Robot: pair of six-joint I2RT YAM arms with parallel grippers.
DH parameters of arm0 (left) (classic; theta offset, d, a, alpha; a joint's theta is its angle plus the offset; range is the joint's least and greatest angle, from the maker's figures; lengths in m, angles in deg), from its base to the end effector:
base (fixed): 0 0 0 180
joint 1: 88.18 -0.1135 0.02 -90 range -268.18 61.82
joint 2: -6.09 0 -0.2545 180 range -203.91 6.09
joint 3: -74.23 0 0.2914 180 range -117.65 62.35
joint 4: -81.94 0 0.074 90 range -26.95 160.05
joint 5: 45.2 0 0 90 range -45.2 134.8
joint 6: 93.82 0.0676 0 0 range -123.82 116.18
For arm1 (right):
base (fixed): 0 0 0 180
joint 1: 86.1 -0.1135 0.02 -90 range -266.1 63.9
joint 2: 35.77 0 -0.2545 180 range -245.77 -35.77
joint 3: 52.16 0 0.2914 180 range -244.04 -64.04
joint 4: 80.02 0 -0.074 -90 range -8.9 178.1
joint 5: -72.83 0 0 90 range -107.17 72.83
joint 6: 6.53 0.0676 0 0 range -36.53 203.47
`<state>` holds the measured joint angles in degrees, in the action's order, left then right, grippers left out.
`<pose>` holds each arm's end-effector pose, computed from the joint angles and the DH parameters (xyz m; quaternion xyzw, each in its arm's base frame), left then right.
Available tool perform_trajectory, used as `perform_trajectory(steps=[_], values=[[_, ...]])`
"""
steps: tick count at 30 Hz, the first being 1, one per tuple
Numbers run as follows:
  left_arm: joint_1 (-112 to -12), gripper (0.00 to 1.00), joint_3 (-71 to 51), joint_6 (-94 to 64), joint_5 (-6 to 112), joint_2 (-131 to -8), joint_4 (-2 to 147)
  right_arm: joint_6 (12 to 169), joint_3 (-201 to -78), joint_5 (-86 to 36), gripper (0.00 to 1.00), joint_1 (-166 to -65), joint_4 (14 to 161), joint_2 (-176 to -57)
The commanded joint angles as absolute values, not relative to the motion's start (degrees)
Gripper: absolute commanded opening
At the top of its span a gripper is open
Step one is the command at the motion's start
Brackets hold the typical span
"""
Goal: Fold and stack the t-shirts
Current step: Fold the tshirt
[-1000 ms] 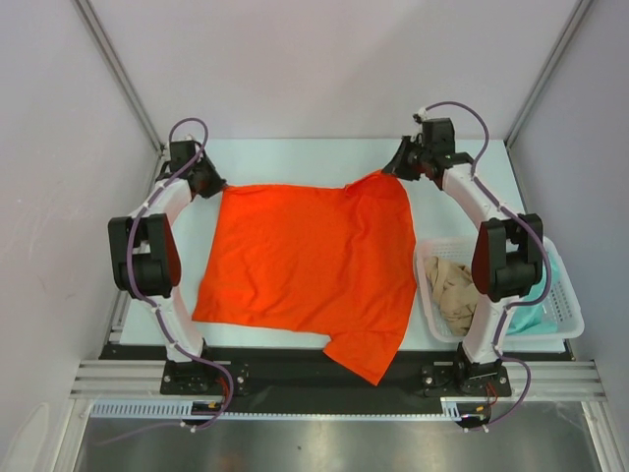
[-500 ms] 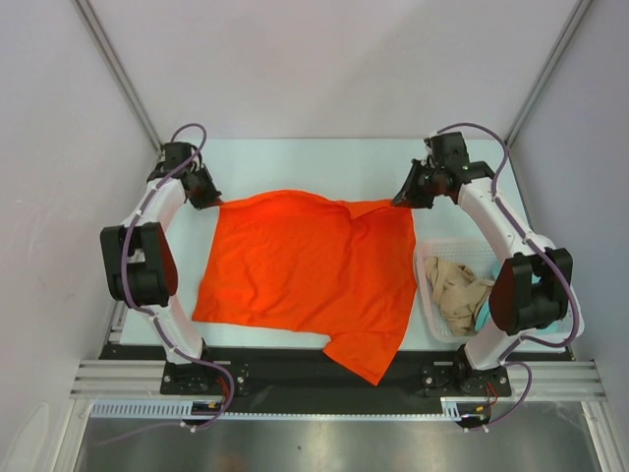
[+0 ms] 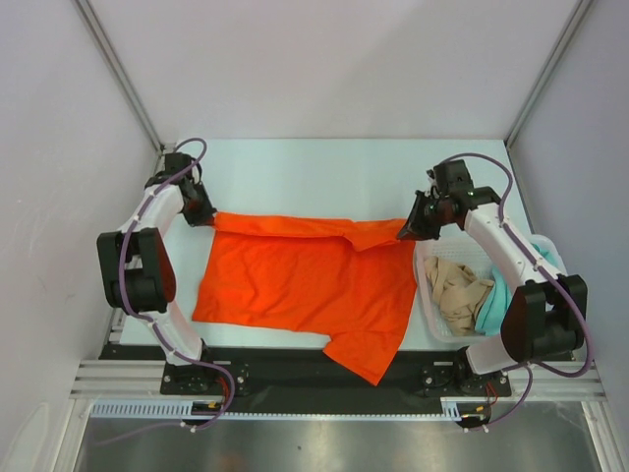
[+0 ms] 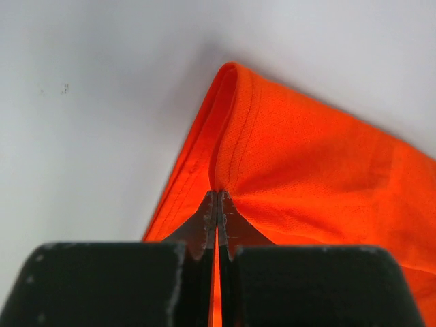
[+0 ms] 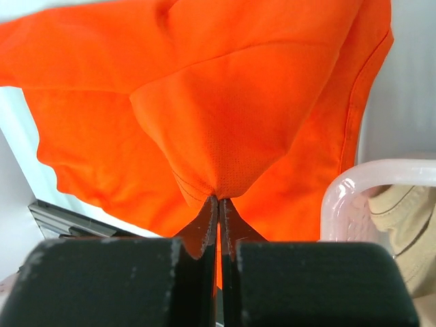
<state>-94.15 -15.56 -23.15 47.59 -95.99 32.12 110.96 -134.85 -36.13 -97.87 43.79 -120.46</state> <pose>0.4222 0.0408 0.1753 -0.2068 0.9480 -0.0515 0.2365 0.3483 0.0950 0.2395 0.0850 0.9458 0.2400 0.2014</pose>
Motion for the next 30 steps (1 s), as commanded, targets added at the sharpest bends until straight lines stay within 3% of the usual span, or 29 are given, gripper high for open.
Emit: perform_trajectory(steps=[1, 30], values=[[-94.85, 0.0, -14.64, -21.48, 45.6, -93.22, 32.17, 112.12, -133.39, -37.82, 0.0, -99.28, 45.3, -118.12], [-95.03, 0.0, -13.32, -21.13, 44.98, -99.2, 31.91, 109.93, -126.53, -30.88, 0.0, -100.69, 43.28, -120.94]])
